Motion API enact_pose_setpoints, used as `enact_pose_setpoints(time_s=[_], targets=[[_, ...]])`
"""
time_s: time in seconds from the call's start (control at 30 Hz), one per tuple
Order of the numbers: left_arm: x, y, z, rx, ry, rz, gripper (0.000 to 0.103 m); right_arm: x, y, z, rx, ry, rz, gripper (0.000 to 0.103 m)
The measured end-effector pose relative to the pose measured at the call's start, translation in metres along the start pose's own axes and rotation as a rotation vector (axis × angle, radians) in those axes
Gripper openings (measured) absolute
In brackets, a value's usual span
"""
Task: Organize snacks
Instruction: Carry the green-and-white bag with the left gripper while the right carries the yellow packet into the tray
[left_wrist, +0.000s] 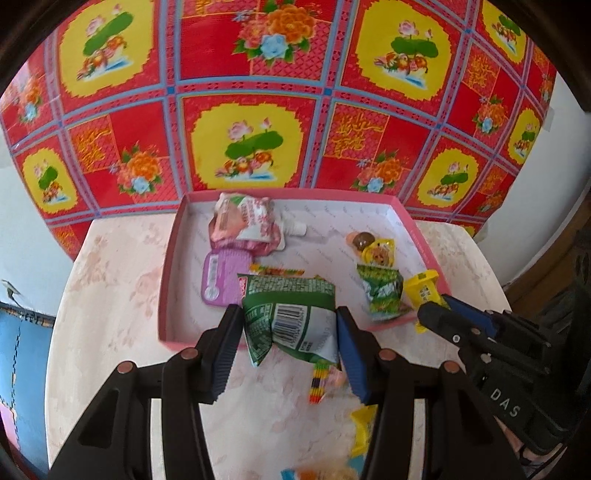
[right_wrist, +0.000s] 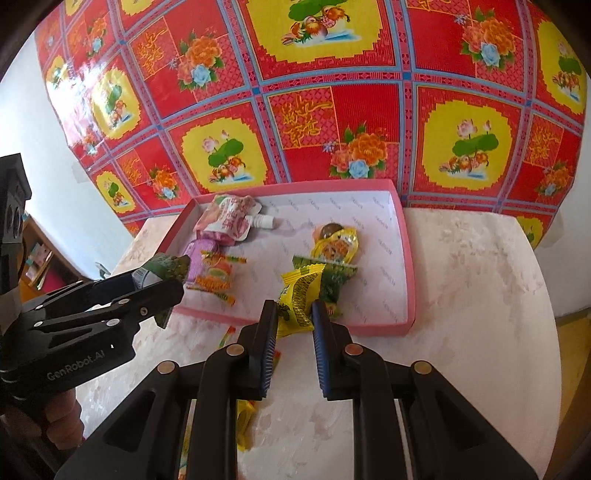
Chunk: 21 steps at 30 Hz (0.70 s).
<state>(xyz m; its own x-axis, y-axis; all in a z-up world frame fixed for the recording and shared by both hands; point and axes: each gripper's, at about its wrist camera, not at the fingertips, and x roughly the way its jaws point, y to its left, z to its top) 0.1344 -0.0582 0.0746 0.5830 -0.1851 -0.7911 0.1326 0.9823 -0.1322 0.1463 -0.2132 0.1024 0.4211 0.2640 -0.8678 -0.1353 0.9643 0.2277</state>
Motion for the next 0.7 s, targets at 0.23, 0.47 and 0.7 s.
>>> enact_pose_setpoints(time_s=[0.23, 0.47, 0.7], targets=[[0.013, -0.006, 0.014, 0.014, -0.002, -0.004, 0.053, 0.007, -0.007, 0.013, -0.002, 0.000, -0.003, 0.020], [0.032, -0.012, 0.024, 0.025, 0.002, -0.003, 0.054, 0.018, -0.016, 0.022, 0.003, 0.002, -0.002, 0.020], [0.057, -0.019, 0.030, 0.038, 0.023, -0.007, 0.053, 0.031, -0.028, 0.031, 0.018, 0.005, -0.006, 0.020]])
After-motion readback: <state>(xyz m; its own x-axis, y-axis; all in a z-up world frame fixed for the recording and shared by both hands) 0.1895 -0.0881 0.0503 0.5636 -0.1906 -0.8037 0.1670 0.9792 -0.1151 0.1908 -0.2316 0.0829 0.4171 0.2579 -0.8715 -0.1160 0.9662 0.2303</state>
